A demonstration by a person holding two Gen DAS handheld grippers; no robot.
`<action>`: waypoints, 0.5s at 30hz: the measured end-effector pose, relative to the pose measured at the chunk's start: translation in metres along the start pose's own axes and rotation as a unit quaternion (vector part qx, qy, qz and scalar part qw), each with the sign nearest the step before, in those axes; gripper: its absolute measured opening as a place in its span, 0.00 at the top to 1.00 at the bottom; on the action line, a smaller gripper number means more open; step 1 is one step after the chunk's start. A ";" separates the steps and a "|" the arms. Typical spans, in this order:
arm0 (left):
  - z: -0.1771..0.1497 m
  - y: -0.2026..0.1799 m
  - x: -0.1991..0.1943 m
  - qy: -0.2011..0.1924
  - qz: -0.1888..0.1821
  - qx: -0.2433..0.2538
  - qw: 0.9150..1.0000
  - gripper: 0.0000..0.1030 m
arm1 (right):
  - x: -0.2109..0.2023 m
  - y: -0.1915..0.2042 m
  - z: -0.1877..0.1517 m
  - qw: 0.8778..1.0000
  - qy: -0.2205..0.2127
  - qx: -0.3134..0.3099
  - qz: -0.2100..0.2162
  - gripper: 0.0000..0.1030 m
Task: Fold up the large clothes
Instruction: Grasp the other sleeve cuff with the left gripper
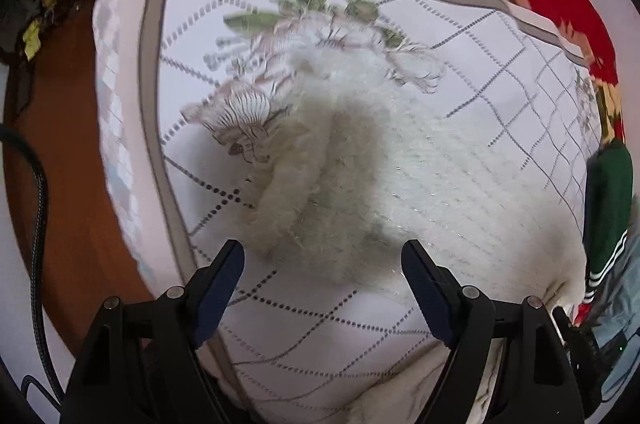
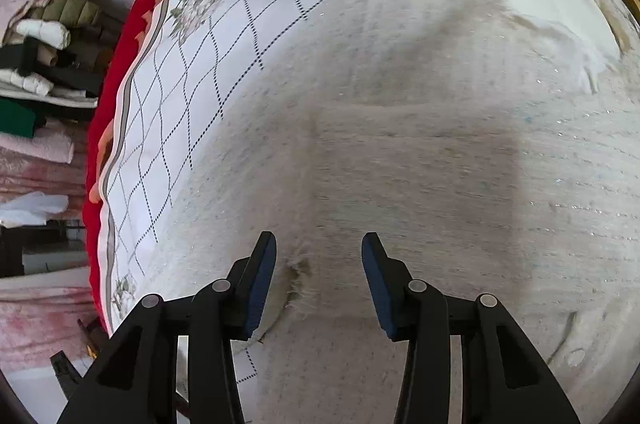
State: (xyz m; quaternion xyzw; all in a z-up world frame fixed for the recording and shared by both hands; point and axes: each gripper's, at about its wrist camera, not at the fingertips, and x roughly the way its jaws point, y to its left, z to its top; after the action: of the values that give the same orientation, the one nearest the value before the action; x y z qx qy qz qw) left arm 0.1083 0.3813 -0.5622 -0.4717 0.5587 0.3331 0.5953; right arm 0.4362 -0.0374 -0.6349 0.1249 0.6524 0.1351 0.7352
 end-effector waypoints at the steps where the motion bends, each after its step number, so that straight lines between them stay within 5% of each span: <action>1: 0.005 0.004 0.013 -0.001 -0.001 -0.009 1.000 0.23 | 0.001 0.002 0.000 1.000 0.001 -0.004 -0.003 0.55; 3: 0.007 0.007 0.029 -0.006 0.013 -0.023 1.000 0.27 | 0.004 0.002 -0.001 1.000 0.003 -0.006 -0.010 0.55; 7: 0.036 -0.015 0.014 -0.085 0.021 0.016 0.996 0.76 | 0.001 -0.004 0.001 1.000 0.000 -0.005 -0.025 0.55; 11: 0.070 -0.053 -0.010 -0.159 0.018 0.097 0.982 0.77 | -0.001 -0.007 0.004 0.999 -0.007 -0.006 -0.040 0.54; 15: 0.076 -0.096 -0.016 -0.172 0.004 0.147 0.974 0.76 | 0.024 0.000 0.008 0.999 0.022 0.005 -0.039 0.47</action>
State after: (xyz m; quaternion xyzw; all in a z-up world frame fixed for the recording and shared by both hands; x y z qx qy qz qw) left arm 0.2212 0.4227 -0.5341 -0.3122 0.4925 0.3260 0.7441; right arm 0.4465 -0.0288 -0.6559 0.1004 0.6734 0.1055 0.7248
